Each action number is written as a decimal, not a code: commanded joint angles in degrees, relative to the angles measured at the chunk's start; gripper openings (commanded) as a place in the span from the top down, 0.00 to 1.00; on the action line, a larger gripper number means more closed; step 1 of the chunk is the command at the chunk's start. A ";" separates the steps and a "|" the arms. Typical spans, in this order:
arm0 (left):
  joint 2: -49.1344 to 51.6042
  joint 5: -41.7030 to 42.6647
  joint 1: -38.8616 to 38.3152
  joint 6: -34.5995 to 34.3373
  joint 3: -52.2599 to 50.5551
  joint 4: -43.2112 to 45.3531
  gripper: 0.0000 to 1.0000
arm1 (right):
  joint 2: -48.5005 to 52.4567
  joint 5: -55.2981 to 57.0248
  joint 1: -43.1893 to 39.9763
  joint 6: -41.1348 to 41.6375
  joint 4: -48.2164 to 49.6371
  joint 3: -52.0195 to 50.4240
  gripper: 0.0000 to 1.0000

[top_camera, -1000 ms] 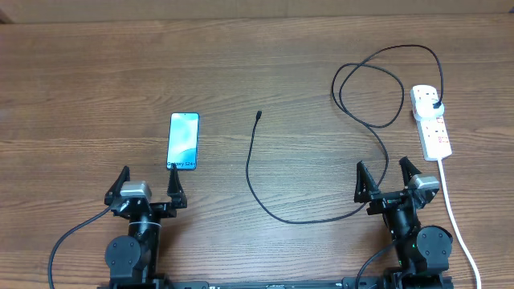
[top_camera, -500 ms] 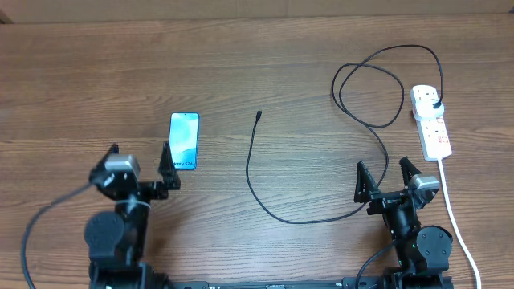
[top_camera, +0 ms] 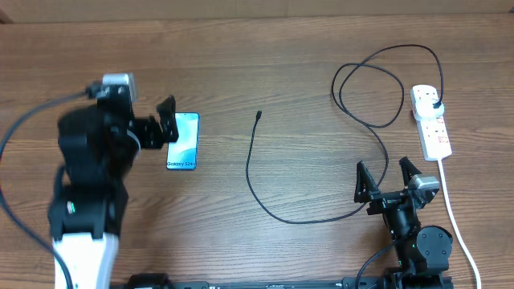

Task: Plug charger to phone and switch on socket
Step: 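Move the left gripper over the smartphone and lower onto it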

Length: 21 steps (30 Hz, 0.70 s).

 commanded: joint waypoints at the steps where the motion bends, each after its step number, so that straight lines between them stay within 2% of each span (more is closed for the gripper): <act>1: 7.39 3.48 0.61 2.29 9.68 -5.11 0.00 | -0.57 -0.35 -0.37 -0.09 0.26 -0.61 0.00; 8: 26.01 3.54 0.57 4.63 30.64 -28.39 0.00 | -0.57 -0.35 -0.37 -0.09 0.26 -0.61 0.00; 11: 32.79 3.52 0.57 4.81 36.02 -35.60 0.01 | -0.57 -0.35 -0.37 -0.09 0.26 -0.61 0.00; 21: 45.42 5.90 0.52 2.60 36.85 -39.30 0.01 | -0.57 -0.35 -0.37 -0.09 0.26 -0.61 0.00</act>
